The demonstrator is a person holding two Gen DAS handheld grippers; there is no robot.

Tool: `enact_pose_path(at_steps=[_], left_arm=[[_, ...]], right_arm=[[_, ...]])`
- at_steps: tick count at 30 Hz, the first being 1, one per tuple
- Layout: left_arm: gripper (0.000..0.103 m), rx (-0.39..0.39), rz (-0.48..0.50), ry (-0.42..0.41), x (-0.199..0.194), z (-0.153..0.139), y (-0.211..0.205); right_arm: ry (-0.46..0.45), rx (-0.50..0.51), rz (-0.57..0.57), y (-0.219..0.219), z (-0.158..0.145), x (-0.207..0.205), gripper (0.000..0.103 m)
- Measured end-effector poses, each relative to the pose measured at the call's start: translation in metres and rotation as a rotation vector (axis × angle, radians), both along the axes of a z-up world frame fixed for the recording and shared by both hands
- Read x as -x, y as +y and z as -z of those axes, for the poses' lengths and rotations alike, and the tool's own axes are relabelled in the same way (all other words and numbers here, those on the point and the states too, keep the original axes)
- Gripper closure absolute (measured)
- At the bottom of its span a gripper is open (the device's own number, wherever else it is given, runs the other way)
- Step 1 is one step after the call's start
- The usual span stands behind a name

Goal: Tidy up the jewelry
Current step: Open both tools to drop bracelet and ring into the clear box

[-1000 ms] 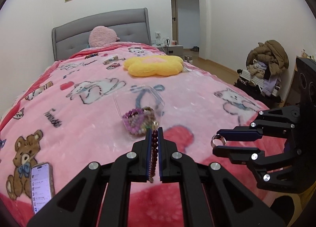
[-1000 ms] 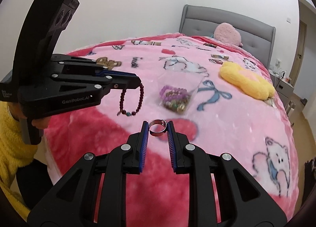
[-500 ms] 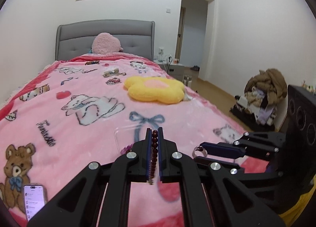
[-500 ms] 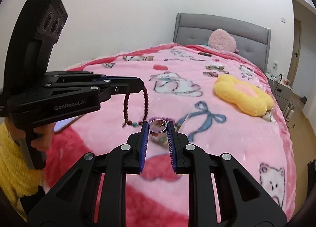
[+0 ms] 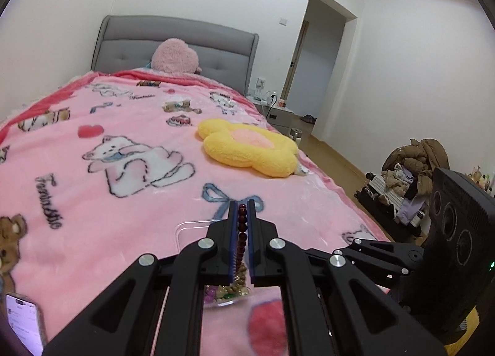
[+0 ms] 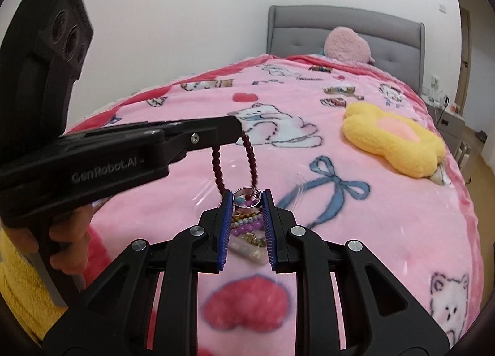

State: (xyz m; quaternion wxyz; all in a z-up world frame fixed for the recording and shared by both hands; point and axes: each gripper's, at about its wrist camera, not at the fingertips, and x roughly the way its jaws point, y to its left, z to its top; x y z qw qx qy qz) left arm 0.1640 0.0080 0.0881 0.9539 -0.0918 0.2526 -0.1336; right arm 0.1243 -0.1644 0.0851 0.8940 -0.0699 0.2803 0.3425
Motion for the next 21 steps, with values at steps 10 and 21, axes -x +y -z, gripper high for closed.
enact_pose_path(at_steps=[10, 21], left_arm=[[0.098, -0.005, 0.020, 0.055, -0.021, 0.035, 0.004], [0.098, -0.049, 0.033, 0.092, -0.022, 0.049, 0.001]], right_arm=[[-0.003, 0.071, 0.010, 0.010, 0.024, -0.020, 0.084], [0.005, 0.110, -0.009, 0.016, 0.028, -0.018, 0.084]])
